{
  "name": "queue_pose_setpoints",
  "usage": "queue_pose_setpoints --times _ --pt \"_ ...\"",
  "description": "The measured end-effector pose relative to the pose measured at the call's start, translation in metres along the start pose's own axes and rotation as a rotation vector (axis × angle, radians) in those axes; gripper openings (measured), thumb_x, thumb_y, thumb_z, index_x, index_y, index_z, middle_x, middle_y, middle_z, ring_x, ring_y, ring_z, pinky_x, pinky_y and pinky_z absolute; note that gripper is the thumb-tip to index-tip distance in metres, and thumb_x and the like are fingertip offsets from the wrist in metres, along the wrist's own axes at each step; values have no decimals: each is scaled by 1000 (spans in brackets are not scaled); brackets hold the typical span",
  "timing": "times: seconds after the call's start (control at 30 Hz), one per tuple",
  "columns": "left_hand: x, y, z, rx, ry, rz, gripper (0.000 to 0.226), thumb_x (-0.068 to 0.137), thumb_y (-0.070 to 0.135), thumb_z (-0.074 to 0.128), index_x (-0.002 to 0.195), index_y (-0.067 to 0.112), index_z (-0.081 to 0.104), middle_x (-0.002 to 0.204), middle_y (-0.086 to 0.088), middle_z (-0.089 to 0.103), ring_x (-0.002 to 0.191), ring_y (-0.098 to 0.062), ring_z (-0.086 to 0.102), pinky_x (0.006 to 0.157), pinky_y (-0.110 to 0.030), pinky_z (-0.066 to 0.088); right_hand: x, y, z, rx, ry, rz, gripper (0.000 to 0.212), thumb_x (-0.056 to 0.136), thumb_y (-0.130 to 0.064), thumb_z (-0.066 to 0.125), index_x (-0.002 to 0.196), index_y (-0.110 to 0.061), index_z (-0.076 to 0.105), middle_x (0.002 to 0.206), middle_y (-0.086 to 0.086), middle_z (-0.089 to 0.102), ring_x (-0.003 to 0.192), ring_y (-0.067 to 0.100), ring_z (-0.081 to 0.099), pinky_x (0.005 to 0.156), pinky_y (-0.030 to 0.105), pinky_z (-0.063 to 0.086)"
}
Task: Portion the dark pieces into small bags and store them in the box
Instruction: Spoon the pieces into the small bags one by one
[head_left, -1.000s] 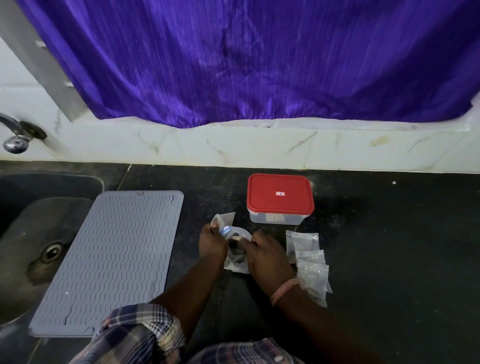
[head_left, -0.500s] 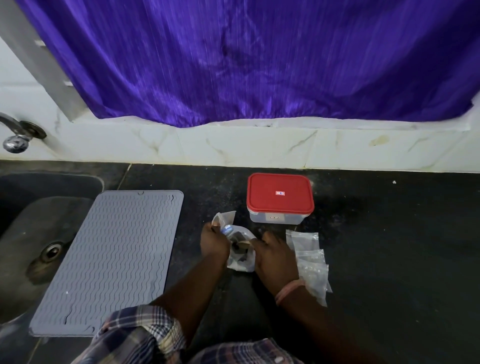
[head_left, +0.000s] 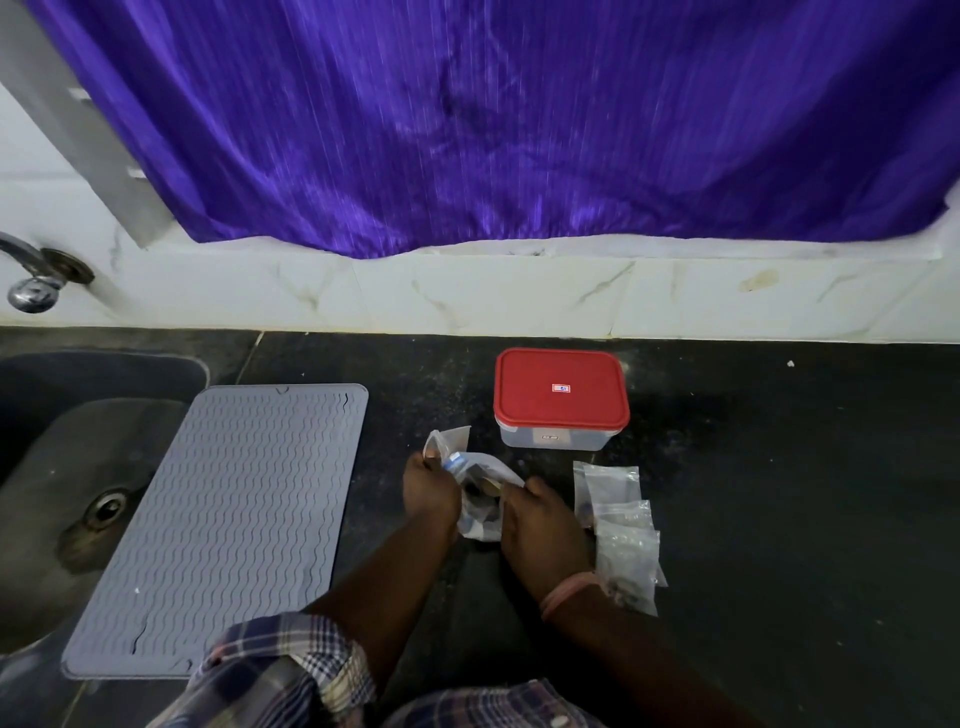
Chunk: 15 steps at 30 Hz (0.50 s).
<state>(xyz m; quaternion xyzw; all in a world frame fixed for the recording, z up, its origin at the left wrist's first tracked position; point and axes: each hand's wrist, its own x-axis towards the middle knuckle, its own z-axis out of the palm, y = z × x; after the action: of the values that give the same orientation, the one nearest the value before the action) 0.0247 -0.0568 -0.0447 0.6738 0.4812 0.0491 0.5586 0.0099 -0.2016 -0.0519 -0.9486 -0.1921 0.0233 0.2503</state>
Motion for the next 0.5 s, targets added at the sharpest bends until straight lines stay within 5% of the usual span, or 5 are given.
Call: queue_pose_setpoints --times 0.27,0.5 --pt "5 -7 1 -43 -62 15 33 110 29 37 122 9 59 116 -12 66 102 -25 63 93 -43 55 -2 3 15 284 49 292 22 93 -20 54 96 -21 75 91 3 67 87 18 65 77 27 50" --pt "3 0 -1 -67 -71 39 30 109 32 38 119 14 61 114 -10 66 105 -26 65 95 -45 55 0 4 13 336 53 345 22 95 -18 56 102 -24 77 100 2 70 92 15 65 80 20 46"
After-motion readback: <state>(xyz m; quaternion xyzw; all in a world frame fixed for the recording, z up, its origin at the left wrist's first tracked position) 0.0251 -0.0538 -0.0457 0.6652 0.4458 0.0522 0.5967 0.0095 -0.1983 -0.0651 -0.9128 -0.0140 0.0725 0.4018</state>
